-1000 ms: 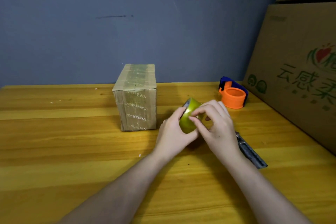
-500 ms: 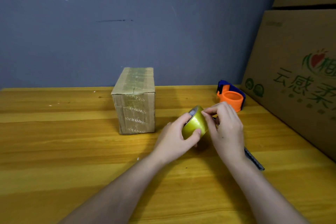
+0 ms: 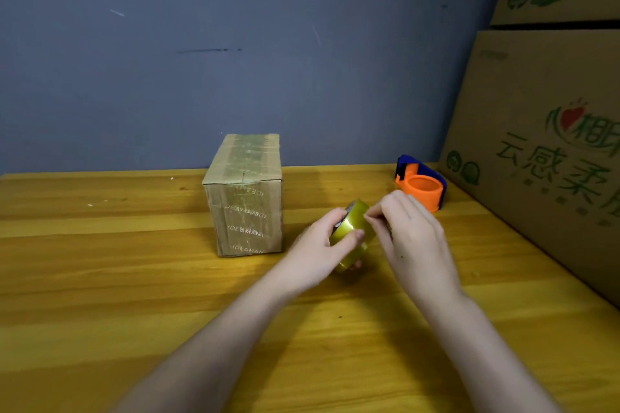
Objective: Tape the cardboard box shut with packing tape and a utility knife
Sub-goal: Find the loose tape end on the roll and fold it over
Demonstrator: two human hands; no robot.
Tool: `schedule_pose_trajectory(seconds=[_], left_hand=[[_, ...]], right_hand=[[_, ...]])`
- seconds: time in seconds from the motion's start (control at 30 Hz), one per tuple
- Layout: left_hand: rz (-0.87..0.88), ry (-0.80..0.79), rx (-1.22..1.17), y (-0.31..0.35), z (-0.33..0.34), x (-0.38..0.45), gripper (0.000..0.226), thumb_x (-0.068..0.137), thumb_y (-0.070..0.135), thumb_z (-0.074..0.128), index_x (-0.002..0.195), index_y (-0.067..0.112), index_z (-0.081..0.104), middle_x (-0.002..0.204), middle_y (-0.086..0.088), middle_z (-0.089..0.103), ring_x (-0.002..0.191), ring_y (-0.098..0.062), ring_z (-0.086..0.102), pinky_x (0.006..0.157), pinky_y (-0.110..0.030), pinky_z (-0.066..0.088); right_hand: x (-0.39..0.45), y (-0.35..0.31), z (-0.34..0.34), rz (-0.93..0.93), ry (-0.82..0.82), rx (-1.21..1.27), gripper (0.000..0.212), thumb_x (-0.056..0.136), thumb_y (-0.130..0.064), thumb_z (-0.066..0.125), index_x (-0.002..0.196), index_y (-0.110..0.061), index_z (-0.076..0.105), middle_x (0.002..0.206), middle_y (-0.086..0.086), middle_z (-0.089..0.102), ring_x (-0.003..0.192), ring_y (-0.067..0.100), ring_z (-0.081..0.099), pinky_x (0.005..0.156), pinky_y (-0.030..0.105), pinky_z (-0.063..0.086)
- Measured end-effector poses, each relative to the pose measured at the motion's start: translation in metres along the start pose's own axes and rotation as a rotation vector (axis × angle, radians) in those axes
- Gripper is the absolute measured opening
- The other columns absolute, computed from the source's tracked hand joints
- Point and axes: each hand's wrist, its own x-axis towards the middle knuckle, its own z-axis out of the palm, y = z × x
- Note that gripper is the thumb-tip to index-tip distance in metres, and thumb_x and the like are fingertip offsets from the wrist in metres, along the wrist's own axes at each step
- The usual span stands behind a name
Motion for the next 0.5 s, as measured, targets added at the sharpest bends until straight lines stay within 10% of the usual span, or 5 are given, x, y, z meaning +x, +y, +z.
schedule_pose_trajectory(seconds=[0.17, 0.5], left_hand=[[0.024, 0.201, 0.345, -0.001, -0.008, 0.003, 0.024, 0.086, 0.047, 0.051, 0.101, 0.029, 0.052, 0.097, -0.012, 0.068, 0.094, -0.039, 0.059, 0.078, -0.041, 0.048], [-0.009, 0.231, 0.406, 0.001, -0.006, 0.003, 0.015, 0.084, 0.044, 0.057, 0.085, 0.029, 0.054, 0.078, -0.001, 0.066, 0.078, -0.030, 0.060, 0.061, -0.031, 0.040]], right_hand=[[0.006, -0.025, -0.010, -0.081, -0.094, 0.004, 0.007, 0.088, -0.019, 0.055, 0.083, -0.013, 0.053, 0.082, 0.002, 0.056, 0.077, 0.023, 0.054, 0.066, 0.036, 0.048], [0.008, -0.013, -0.004, 0.198, -0.048, 0.185, 0.033, 0.078, -0.013, 0.071, 0.106, -0.023, 0.057, 0.087, -0.015, 0.050, 0.081, 0.007, 0.051, 0.070, 0.021, 0.046]])
